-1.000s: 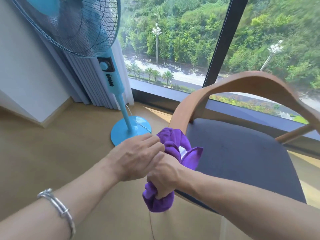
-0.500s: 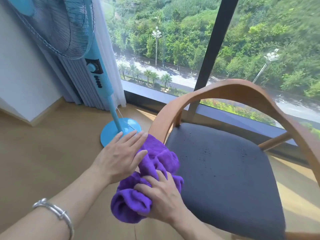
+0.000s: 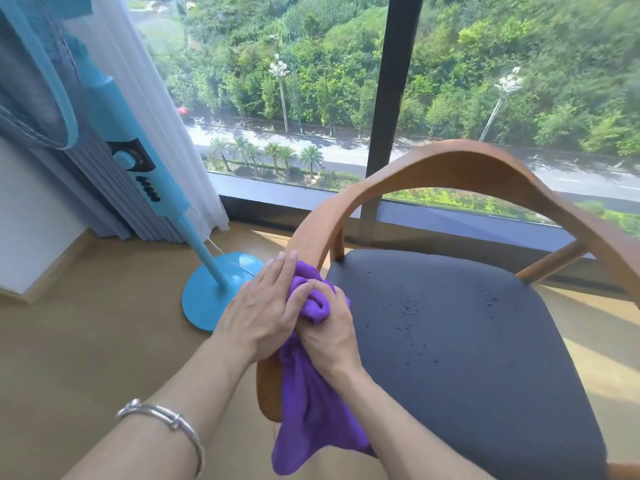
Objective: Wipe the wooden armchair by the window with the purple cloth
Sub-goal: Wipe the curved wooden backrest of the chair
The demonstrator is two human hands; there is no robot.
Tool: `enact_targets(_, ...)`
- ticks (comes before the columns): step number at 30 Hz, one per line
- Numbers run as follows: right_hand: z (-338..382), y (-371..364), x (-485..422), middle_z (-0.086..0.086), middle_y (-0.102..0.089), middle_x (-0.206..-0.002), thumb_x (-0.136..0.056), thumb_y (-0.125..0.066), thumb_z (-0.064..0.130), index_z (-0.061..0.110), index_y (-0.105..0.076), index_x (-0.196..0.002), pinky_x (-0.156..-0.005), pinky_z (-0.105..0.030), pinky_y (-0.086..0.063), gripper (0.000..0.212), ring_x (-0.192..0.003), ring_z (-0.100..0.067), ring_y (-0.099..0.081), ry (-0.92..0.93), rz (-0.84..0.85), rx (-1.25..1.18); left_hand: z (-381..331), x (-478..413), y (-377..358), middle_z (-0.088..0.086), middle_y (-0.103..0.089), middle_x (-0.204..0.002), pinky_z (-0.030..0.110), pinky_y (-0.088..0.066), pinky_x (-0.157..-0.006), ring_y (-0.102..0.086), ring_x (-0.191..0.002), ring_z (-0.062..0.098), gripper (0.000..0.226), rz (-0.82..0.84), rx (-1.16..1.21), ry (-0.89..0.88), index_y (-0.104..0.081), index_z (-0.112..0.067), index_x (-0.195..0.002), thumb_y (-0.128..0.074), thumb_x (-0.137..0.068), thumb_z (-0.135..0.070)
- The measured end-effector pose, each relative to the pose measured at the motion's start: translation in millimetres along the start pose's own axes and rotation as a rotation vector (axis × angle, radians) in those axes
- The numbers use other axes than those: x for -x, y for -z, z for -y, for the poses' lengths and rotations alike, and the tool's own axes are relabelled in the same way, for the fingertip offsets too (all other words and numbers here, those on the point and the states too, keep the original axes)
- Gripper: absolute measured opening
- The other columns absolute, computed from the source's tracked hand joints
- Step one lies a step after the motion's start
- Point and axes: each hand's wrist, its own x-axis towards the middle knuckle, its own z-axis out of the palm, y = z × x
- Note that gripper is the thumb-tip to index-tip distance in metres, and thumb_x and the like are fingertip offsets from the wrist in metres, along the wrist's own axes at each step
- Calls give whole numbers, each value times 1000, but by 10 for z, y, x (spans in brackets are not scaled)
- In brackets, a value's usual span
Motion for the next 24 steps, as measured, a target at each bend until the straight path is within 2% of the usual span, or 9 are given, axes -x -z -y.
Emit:
enact_targets(3,-33,-25,-155,5,-58,-115,-77,-64,45,29,-62,-114,-93,-34,-47,41,-114,-8,-50,9,-21,12,35,-80,-59,-8,-5,-158,39,-15,-116,-1,-144,5,84,-22,29,-10,1,-30,-149,-4,-76,-71)
enact_targets(7,-53,16,-268,7,-57,-118,-83,-69,31,25,-59,-119,-95,-34,-46,38,-115,-13,-51,21,-24,89,69,-122,-114,-9,2,-158,37,-11,-117,3,-143,4,81,-32,30,-39,13,-33,-145,-2,-75,-72)
enact_targets(10,-38,27,-372,11,-56,-124,-83,-63,38,33,-57,-121,-94,-38,-46,38,-118,-13,-51,33,-4,192,61,-167,-114,-12,8,-156,32,-5,-118,7,-142,2,75,-14,76,-40,23,-38,-135,-3,-73,-71)
enact_targets(13,-13,41,-497,11,-50,-133,-81,-57,45,36,-54,-123,-92,-41,-47,43,-125,-17,-46,25,10,280,38,-247,-114,-11,10,-156,26,-1,-117,8,-142,2,80,-32,84,-39,18,-34,-142,-2,-73,-69)
enact_targets(16,4,64,-608,14,-47,-133,-75,-50,50,39,-52,-124,-87,-43,-48,50,-122,-20,-47,-8,8,299,14,-346,-117,-13,11,-156,20,3,-113,9,-142,3,81,-59,54,-20,13,-32,-146,-3,-75,-68)
enact_targets(19,-5,72,-714,14,-46,-135,-77,-48,49,41,-50,-124,-87,-44,-48,48,-121,-22,-47,-19,-15,305,8,-471,-163,-11,10,-156,21,2,-113,8,-143,5,83,-89,33,-33,12,-31,-146,1,-72,-68)
enact_targets(24,7,87,-908,12,-37,-145,-74,-44,51,41,-49,-128,-93,-43,-44,55,-125,-24,-43,-35,-22,349,39,-701,-189,-10,6,-157,24,-6,-114,3,-144,7,73,-135,9,-52,19,-36,-136,3,-72,-68)
